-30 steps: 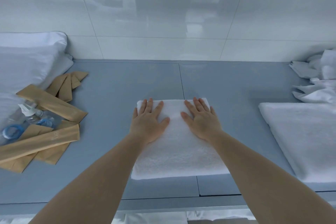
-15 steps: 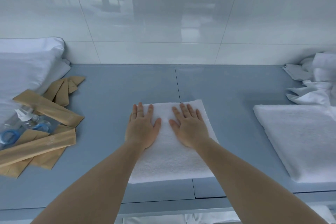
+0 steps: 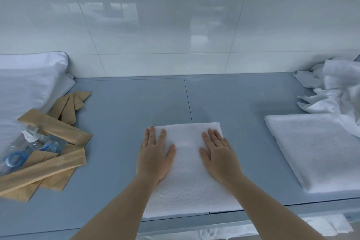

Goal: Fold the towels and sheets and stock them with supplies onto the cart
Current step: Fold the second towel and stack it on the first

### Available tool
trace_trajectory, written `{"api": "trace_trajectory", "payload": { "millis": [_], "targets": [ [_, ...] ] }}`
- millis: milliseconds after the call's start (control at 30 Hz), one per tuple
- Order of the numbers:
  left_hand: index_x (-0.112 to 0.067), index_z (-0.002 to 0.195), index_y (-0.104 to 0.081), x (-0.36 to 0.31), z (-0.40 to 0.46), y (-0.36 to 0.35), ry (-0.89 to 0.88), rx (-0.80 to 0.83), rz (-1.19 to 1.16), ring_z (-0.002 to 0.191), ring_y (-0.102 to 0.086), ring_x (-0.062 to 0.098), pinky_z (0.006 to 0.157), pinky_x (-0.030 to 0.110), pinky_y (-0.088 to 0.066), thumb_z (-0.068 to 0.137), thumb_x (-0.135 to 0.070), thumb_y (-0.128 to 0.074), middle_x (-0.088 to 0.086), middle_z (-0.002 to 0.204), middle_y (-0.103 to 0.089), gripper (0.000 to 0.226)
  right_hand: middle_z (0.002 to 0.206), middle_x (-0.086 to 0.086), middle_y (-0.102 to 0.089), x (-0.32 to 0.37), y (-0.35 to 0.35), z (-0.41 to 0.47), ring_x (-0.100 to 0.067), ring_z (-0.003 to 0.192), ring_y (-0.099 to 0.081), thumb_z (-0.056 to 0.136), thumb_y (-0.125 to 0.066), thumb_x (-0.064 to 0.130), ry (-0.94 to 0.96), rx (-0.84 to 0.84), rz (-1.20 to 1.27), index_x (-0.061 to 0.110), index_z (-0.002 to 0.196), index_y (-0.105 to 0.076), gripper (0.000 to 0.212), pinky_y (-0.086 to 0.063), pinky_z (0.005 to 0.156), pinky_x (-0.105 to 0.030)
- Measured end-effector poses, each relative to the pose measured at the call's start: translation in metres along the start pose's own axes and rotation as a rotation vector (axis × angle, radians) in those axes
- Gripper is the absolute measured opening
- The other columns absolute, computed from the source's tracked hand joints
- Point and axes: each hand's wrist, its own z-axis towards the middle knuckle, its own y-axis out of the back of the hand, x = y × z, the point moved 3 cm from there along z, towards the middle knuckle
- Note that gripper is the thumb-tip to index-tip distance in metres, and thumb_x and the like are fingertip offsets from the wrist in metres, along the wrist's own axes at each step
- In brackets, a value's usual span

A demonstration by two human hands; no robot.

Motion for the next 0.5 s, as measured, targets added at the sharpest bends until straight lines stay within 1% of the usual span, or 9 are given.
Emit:
{"api": "trace_trajectory", "payload": {
  "millis": [67, 133, 167, 200, 267, 333, 400, 433, 500],
  "targets": [
    [-0.023, 0.150, -0.030, -0.005, -0.008, 0.003, 0.006, -0.039, 0.004, 0.149, 0.001, 0.020, 0.114, 0.033, -0.026, 0.098, -0.047, -0.035, 0.008, 0.162, -0.009, 0.056, 0.160, 0.008, 0.011, -0.007, -0.004, -0.009, -0.008, 0.146, 0.016, 0.100, -0.020, 0.051, -0.036, 0.086, -0.022, 0.025, 0.154, 0.001, 0.063, 0.006, 0.118, -0.029],
    [-0.022, 0.146, -0.037, -0.011, -0.015, 0.006, 0.018, -0.043, 0.006, 0.149, -0.004, 0.019, 0.105, 0.031, -0.038, 0.100, -0.042, -0.034, 0.006, 0.161, -0.016, 0.050, 0.158, 0.008, 0.019, -0.009, -0.003, -0.017, -0.012, 0.146, 0.018, 0.099, -0.013, 0.054, -0.098, 0.121, -0.057, 0.026, 0.152, 0.009, 0.064, 0.008, 0.118, -0.032],
    [-0.022, 0.146, -0.037, -0.015, -0.018, 0.006, 0.019, -0.031, 0.004, 0.149, -0.005, 0.019, 0.104, 0.030, -0.039, 0.101, -0.041, -0.033, 0.006, 0.160, -0.016, 0.049, 0.159, 0.007, 0.018, -0.008, -0.003, -0.021, -0.015, 0.147, 0.015, 0.099, -0.011, 0.055, -0.145, 0.124, -0.064, 0.026, 0.152, 0.009, 0.064, 0.006, 0.119, -0.033],
    [-0.021, 0.147, -0.036, -0.018, -0.022, 0.006, 0.019, -0.015, -0.007, 0.149, -0.003, 0.020, 0.106, 0.029, -0.036, 0.101, -0.040, -0.033, 0.006, 0.161, -0.014, 0.050, 0.159, 0.007, 0.017, -0.008, -0.002, -0.027, -0.017, 0.148, 0.012, 0.099, -0.010, 0.054, -0.196, 0.119, -0.068, 0.026, 0.153, 0.008, 0.063, 0.005, 0.119, -0.035],
    [-0.020, 0.151, -0.029, -0.021, -0.030, 0.004, -0.001, 0.022, -0.040, 0.149, 0.004, 0.019, 0.113, 0.027, -0.025, 0.101, -0.042, -0.033, 0.006, 0.161, -0.006, 0.054, 0.159, 0.007, 0.018, -0.009, -0.002, -0.039, -0.019, 0.149, 0.008, 0.099, -0.010, 0.053, -0.274, 0.118, -0.056, 0.026, 0.153, 0.008, 0.063, 0.004, 0.119, -0.036],
    [-0.020, 0.154, -0.014, -0.023, -0.038, 0.001, -0.046, 0.078, -0.046, 0.146, 0.017, 0.017, 0.119, 0.029, -0.012, 0.099, -0.047, -0.033, 0.004, 0.160, 0.011, 0.064, 0.156, 0.011, 0.024, -0.014, -0.001, -0.050, -0.018, 0.148, 0.009, 0.098, -0.011, 0.055, -0.311, 0.128, -0.022, 0.029, 0.151, 0.012, 0.064, 0.005, 0.119, -0.036],
    [-0.021, 0.154, 0.002, -0.024, -0.044, -0.004, -0.076, 0.134, -0.005, 0.141, 0.030, 0.015, 0.120, 0.030, -0.001, 0.097, -0.055, -0.031, 0.001, 0.153, 0.029, 0.074, 0.152, 0.014, 0.028, -0.020, 0.000, -0.059, -0.018, 0.148, 0.010, 0.097, -0.011, 0.058, -0.320, 0.130, -0.015, 0.030, 0.147, 0.021, 0.065, 0.007, 0.118, -0.036],
    [-0.022, 0.153, 0.008, -0.025, -0.046, -0.006, -0.085, 0.152, 0.026, 0.138, 0.034, 0.016, 0.119, 0.030, 0.002, 0.095, -0.058, -0.029, 0.001, 0.151, 0.034, 0.078, 0.152, 0.014, 0.029, -0.022, 0.001, -0.062, -0.018, 0.148, 0.010, 0.097, -0.011, 0.058, -0.318, 0.127, -0.021, 0.030, 0.145, 0.024, 0.066, 0.007, 0.118, -0.037],
    [-0.021, 0.152, 0.014, -0.029, -0.047, -0.008, -0.094, 0.176, 0.069, 0.137, 0.037, 0.017, 0.118, 0.031, 0.005, 0.093, -0.062, -0.027, 0.002, 0.149, 0.038, 0.082, 0.151, 0.014, 0.030, -0.026, 0.003, -0.064, -0.018, 0.148, 0.010, 0.097, -0.011, 0.058, -0.314, 0.123, -0.027, 0.029, 0.145, 0.024, 0.066, 0.007, 0.118, -0.037]
  ]
}}
